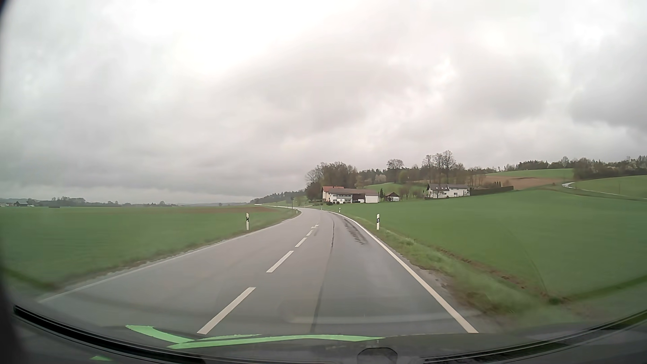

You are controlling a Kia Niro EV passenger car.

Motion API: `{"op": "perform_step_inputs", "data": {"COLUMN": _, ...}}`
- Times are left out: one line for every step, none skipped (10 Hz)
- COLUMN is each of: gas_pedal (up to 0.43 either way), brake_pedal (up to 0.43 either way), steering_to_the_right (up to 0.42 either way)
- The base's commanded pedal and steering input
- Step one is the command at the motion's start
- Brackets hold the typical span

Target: Follow the waypoints while adhering to traffic rules and regulations

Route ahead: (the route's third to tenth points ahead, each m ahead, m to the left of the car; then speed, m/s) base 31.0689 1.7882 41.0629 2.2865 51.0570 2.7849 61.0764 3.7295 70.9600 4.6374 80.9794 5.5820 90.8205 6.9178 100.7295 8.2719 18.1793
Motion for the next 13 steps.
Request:
{"op": "perform_step_inputs", "data": {"gas_pedal": 0.28, "brake_pedal": 0.0, "steering_to_the_right": -0.008}}
{"op": "perform_step_inputs", "data": {"gas_pedal": 0.268, "brake_pedal": 0.0, "steering_to_the_right": -0.008}}
{"op": "perform_step_inputs", "data": {"gas_pedal": 0.248, "brake_pedal": 0.0, "steering_to_the_right": -0.008}}
{"op": "perform_step_inputs", "data": {"gas_pedal": 0.24, "brake_pedal": 0.0, "steering_to_the_right": -0.008}}
{"op": "perform_step_inputs", "data": {"gas_pedal": 0.24, "brake_pedal": 0.0, "steering_to_the_right": -0.008}}
{"op": "perform_step_inputs", "data": {"gas_pedal": 0.228, "brake_pedal": 0.0, "steering_to_the_right": -0.008}}
{"op": "perform_step_inputs", "data": {"gas_pedal": 0.228, "brake_pedal": 0.0, "steering_to_the_right": -0.008}}
{"op": "perform_step_inputs", "data": {"gas_pedal": 0.228, "brake_pedal": 0.0, "steering_to_the_right": -0.008}}
{"op": "perform_step_inputs", "data": {"gas_pedal": 0.228, "brake_pedal": 0.0, "steering_to_the_right": -0.008}}
{"op": "perform_step_inputs", "data": {"gas_pedal": 0.228, "brake_pedal": 0.0, "steering_to_the_right": -0.008}}
{"op": "perform_step_inputs", "data": {"gas_pedal": 0.228, "brake_pedal": 0.0, "steering_to_the_right": -0.008}}
{"op": "perform_step_inputs", "data": {"gas_pedal": 0.22, "brake_pedal": 0.0, "steering_to_the_right": -0.008}}
{"op": "perform_step_inputs", "data": {"gas_pedal": 0.197, "brake_pedal": 0.0, "steering_to_the_right": -0.008}}
